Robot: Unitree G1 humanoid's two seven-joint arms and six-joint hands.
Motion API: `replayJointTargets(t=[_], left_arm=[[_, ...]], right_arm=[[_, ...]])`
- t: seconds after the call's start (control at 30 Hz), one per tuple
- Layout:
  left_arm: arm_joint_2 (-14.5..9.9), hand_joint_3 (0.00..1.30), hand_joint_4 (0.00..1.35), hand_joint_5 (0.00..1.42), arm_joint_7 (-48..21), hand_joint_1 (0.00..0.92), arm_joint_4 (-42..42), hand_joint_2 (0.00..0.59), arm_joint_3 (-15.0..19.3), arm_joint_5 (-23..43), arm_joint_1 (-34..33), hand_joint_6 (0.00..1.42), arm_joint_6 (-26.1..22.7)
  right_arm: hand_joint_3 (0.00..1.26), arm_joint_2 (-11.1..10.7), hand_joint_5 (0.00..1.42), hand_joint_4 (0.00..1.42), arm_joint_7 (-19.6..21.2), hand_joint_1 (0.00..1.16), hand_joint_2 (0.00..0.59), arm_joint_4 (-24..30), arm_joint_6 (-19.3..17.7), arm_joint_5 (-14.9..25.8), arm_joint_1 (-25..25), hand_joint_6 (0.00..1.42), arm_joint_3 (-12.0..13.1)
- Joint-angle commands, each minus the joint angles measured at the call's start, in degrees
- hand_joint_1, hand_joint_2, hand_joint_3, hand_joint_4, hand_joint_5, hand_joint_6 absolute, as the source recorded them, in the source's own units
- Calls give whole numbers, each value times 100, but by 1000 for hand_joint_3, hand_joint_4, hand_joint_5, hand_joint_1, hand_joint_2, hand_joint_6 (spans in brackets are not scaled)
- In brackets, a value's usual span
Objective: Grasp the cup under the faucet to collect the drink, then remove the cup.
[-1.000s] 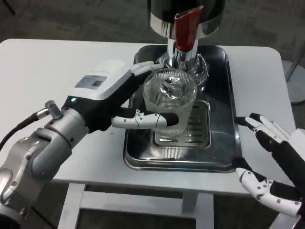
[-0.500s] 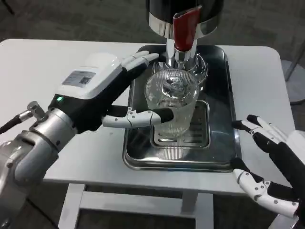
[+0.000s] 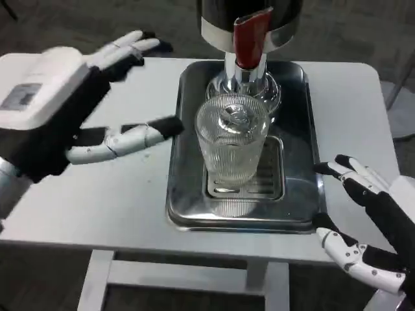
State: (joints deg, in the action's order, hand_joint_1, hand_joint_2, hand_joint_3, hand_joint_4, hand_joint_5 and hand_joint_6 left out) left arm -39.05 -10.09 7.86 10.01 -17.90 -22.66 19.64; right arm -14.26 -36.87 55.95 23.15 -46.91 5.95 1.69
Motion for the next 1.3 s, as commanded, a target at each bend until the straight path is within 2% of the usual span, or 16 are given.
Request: replayJointTargets(t=[0.03,0.17,0.23,0.5,0.7,0.8,1.1,1.3], left_arm=[[-169,250,194,299,-276,5,219,159,559,1050,-97,395,118],[-257,228,182,265,-1281,0,125,145,695,3121,-919,342,-468],[-306,206,156,251,-1722,0,131,140,637,3796,-1260,313,-893],[-290,174,118,225,-2597,0,146,132,395,5025,-2241,290,-2357],[-128,167,112,222,-2871,0,-43,134,215,5291,-2724,287,-3051],[-21,164,108,215,-2980,0,-225,134,119,5205,-2851,277,-3185],[372,166,116,212,-3124,0,-810,142,-244,4555,-2866,281,-2855],[587,172,117,212,-3269,0,-985,134,-431,4284,-2802,285,-2828]], right_arm=[[124,-14,0,0,56,400,508,28,29,30,29,162,-51],[124,-5,0,0,69,400,508,68,33,-3,20,162,-89],[124,0,0,0,75,400,508,84,35,-7,32,162,-94],[124,45,0,0,142,400,508,170,-3,2,149,162,-146],[124,14,0,0,152,400,508,244,-5,70,209,162,-78],[124,0,0,0,147,400,508,264,1,118,227,162,-30],[124,-32,0,0,176,400,508,368,-9,296,379,162,132],[124,-54,0,0,202,400,508,405,-54,453,471,162,301]])
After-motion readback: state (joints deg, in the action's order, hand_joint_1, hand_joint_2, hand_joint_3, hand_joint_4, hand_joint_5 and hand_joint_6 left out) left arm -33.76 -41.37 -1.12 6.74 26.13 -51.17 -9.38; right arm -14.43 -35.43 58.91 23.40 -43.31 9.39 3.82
